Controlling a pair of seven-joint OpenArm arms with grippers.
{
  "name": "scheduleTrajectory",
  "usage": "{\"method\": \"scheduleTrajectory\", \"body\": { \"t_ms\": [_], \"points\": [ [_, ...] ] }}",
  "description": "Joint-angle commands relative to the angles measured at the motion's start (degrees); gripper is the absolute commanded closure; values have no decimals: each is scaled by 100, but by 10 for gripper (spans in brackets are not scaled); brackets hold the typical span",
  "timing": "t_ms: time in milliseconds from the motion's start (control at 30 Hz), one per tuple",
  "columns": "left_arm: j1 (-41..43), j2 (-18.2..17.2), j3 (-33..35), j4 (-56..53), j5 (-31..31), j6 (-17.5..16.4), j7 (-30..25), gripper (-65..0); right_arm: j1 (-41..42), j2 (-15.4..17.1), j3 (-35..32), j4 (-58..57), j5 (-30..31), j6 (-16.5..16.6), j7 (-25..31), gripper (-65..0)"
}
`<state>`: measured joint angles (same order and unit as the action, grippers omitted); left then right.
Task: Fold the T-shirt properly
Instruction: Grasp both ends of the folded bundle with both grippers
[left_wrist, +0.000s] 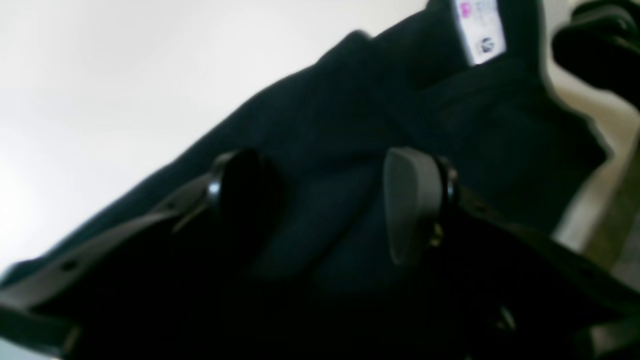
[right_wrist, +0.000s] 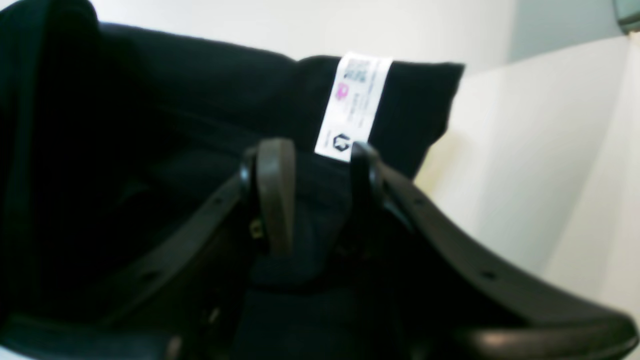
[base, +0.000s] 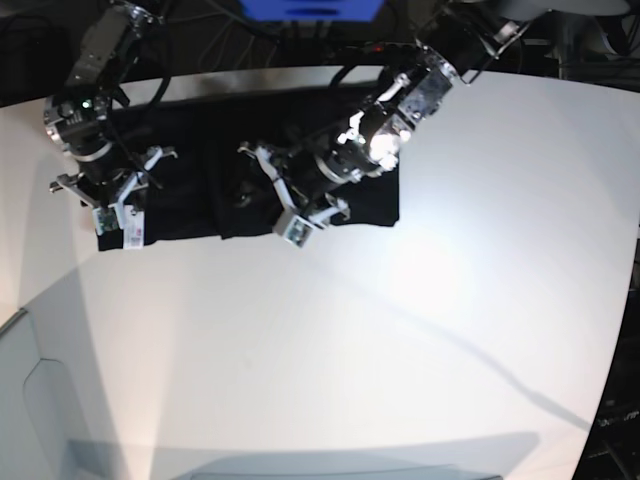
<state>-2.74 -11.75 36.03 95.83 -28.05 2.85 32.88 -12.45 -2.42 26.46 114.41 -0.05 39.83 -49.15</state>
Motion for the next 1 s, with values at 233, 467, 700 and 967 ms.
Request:
{"method": "scheduleTrajectory", "body": {
  "t_ms": [233,467,700,967],
  "points": [
    [991,-720,-1858,1314,32,18,-251,-388,1,-132,277,97,36,17,66,-206],
    [2178,-632,-3449,1287,23,-26,-242,-389,344,-62,840,-404,36,17,119,-352],
    [2397,-614,-3731,979,23,-26,-225,-389,660,290,945,-1318,36,17,119,-357],
    [2327,-377,-3722,540,32,-26,-242,-389,643,299,945,-1476,36,17,119,-357]
  ]
}}
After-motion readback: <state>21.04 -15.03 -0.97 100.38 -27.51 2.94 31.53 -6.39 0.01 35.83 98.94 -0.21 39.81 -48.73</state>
